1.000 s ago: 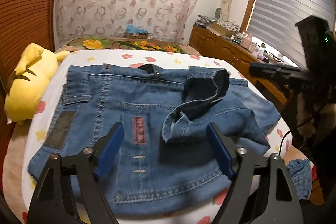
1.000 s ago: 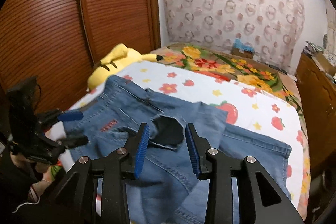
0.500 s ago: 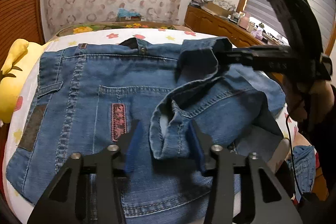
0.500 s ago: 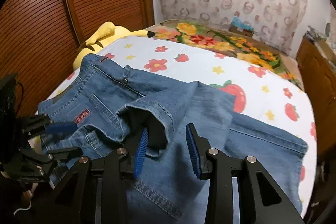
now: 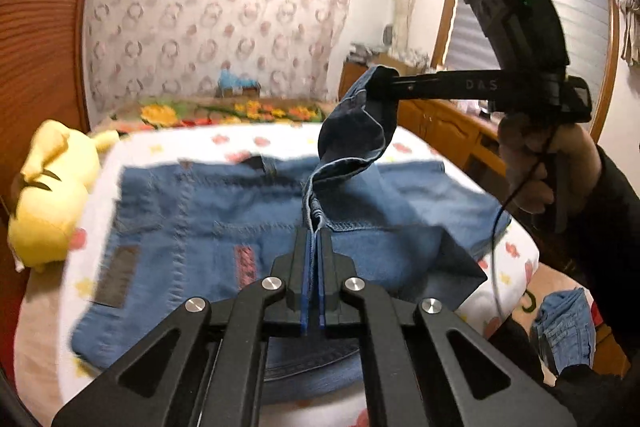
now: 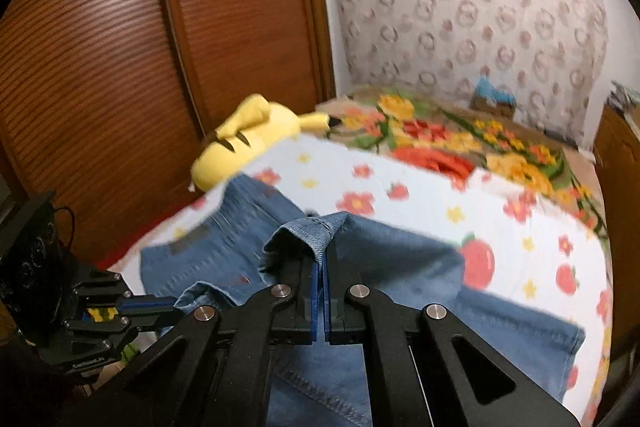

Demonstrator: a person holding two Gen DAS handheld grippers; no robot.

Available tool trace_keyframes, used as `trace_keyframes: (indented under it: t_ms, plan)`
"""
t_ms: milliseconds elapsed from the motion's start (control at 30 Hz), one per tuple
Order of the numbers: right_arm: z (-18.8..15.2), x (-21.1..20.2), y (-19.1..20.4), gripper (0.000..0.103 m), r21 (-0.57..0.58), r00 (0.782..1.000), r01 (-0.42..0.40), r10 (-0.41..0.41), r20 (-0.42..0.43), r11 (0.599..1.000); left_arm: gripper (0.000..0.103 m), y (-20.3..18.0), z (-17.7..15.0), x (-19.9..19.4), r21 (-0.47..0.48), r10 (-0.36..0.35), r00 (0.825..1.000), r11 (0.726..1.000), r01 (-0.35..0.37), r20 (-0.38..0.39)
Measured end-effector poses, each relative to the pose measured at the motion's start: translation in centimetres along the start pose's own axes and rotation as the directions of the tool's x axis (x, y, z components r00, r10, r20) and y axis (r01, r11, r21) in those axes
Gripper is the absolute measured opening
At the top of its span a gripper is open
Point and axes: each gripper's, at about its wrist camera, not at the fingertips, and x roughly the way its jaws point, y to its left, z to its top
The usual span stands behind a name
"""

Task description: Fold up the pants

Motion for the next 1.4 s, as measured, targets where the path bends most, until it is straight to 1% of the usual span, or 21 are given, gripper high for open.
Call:
trace_keyframes:
  t_ms: [133,233,433,533,633,700,767,800,833,967,1067,1100,1233,1300,1367,1400]
  plan:
    - [1.0,-0.7,1.5,0.001,-0.035,1.0,-0.016,0.017,0.026,0.999,0.004,1.8,1.0,-2.8,-0.018,0.046,0.997,0.999,-0.045,0.055]
    - [1.7,0.2,2.8,0.001,-0.063,0.999,-0.027,0.028,0.02,0.998,0.004,3.6,1.0,-4.2,-0.037,0.092,0.993,0.995,-0.09,0.07]
    - [2.5,4.4,4.2,0.001,-0.092,0.998,-0.048,0.044,-0.038,0.995,0.004,6.7,-0.3,-5.4,-0.082,0.143,0.988,0.987,-0.138,0.059]
    - [3.4,6.1,4.9,0.001,-0.108,0.997,-0.042,0.035,-0.064,0.993,0.004,7.6,-1.1,-4.8,-0.102,0.162,0.986,0.982,-0.157,0.041]
    - [4.2,7.3,4.7,0.001,-0.099,0.995,-0.041,0.032,-0.094,0.994,0.004,8.6,-1.8,-4.1,-0.117,0.183,0.983,0.977,-0.18,0.016]
    - [4.6,8.1,4.5,0.002,-0.077,0.991,-0.055,0.045,-0.123,0.996,0.004,9.4,-2.3,-3.4,-0.131,0.192,0.981,0.973,-0.191,-0.008]
    - [4.8,8.7,4.6,0.016,-0.073,0.987,-0.058,0.047,-0.154,0.996,0.004,10.0,-3.0,-2.9,-0.135,0.198,0.98,0.97,-0.201,-0.032]
    - [4.8,8.9,4.5,0.034,-0.08,0.986,-0.052,0.038,-0.165,0.995,0.004,10.2,-3.3,-2.7,-0.137,0.202,0.979,0.969,-0.206,-0.042]
    - [4.7,8.9,4.5,0.042,-0.088,0.984,-0.05,0.035,-0.173,0.995,0.004,10.5,-3.6,-2.5,-0.14,0.204,0.978,0.968,-0.21,-0.053]
    - [5.0,8.3,4.5,0.043,-0.109,0.985,-0.025,0.005,-0.174,0.994,0.004,10.9,-4.4,-1.7,-0.146,0.217,0.972,0.963,-0.228,-0.085]
    - [4.6,7.1,3.9,0.044,-0.102,0.987,0.0,-0.016,-0.159,0.995,0.004,11.0,-4.6,-1.5,-0.154,0.228,0.969,0.958,-0.241,-0.097]
    - [4.3,6.5,3.5,0.044,-0.098,0.988,0.004,-0.019,-0.155,0.995,0.004,11.0,-4.6,-1.5,-0.155,0.24,0.965,0.955,-0.254,-0.102]
    - [2.3,2.6,2.3,0.044,-0.09,0.993,0.023,-0.033,-0.112,0.996,0.005,11.2,-4.6,-1.5,-0.158,0.245,0.963,0.953,-0.26,-0.109]
    - [1.2,0.2,1.4,0.044,-0.078,0.995,0.034,-0.041,-0.089,0.996,0.013,11.1,-4.6,-1.6,-0.16,0.25,0.962,0.951,-0.265,-0.105]
    - [0.1,-1.8,0.5,0.044,-0.07,0.996,0.052,-0.057,-0.074,0.996,0.032,10.9,-4.5,-1.7,-0.163,0.248,0.964,0.952,-0.261,-0.095]
    - [-0.4,-2.8,0.2,0.044,-0.071,0.995,0.066,-0.071,-0.069,0.995,0.037,10.9,-4.3,-1.7,-0.163,0.244,0.966,0.953,-0.256,-0.091]
